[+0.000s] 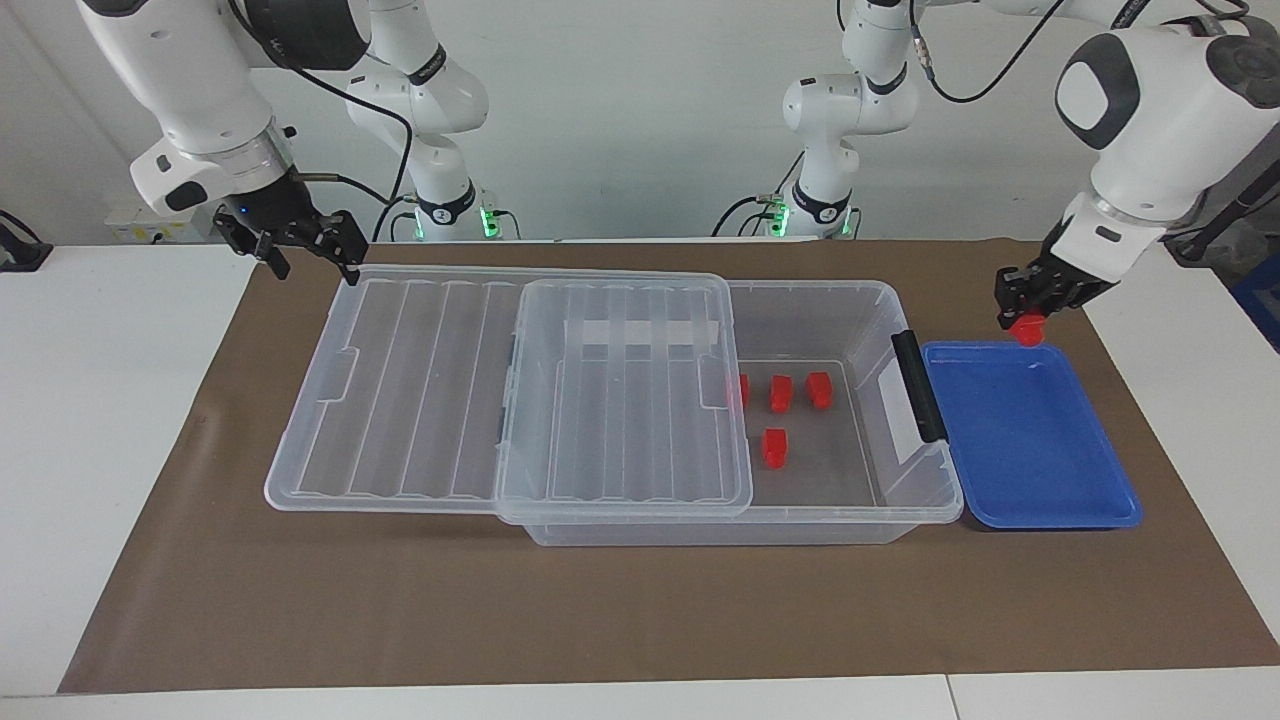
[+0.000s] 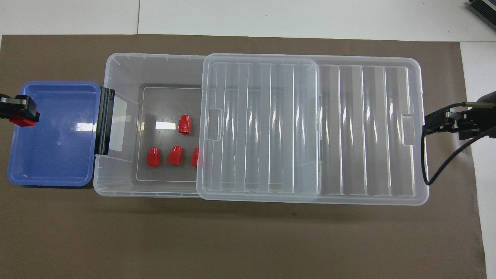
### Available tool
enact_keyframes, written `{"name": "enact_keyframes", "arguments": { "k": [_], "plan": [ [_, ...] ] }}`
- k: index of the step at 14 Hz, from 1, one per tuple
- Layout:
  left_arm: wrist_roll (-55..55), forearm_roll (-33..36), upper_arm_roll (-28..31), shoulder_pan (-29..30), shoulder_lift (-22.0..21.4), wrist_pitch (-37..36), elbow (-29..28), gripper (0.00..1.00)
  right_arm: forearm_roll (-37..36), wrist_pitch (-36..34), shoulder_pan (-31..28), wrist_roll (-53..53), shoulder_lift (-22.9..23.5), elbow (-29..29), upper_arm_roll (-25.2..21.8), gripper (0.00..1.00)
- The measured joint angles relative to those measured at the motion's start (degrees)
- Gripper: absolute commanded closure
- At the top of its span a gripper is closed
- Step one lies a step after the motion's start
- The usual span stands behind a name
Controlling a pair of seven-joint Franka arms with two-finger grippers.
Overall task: Place red block in blue tray from box
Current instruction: 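Lower the red block into the blue tray and open the left gripper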
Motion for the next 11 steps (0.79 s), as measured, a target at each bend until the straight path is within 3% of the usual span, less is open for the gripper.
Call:
{"name": "enact_keyframes", "arguments": {
  "k": [3, 7, 11],
  "plan": [
    [1.86, 0.00, -0.08, 1.32, -0.48, 4.58, -2.70, 0.99, 0.00, 3.96, -1.49, 0.00, 0.00, -2.56, -0.04, 1.00],
    [1.86, 0.00, -0.13, 2.04, -2.12, 17.64, -14.60, 0.99, 0.00, 10.95, -4.26, 0.00, 0.13, -7.10, -0.15, 1.00],
    [6.07, 0.00, -0.13, 5.10, -2.18, 22.14, -17.96, 0.99, 0.00, 16.00, -6.61, -0.41, 2.01, -10.05, -0.23, 1.00]
  ]
}}
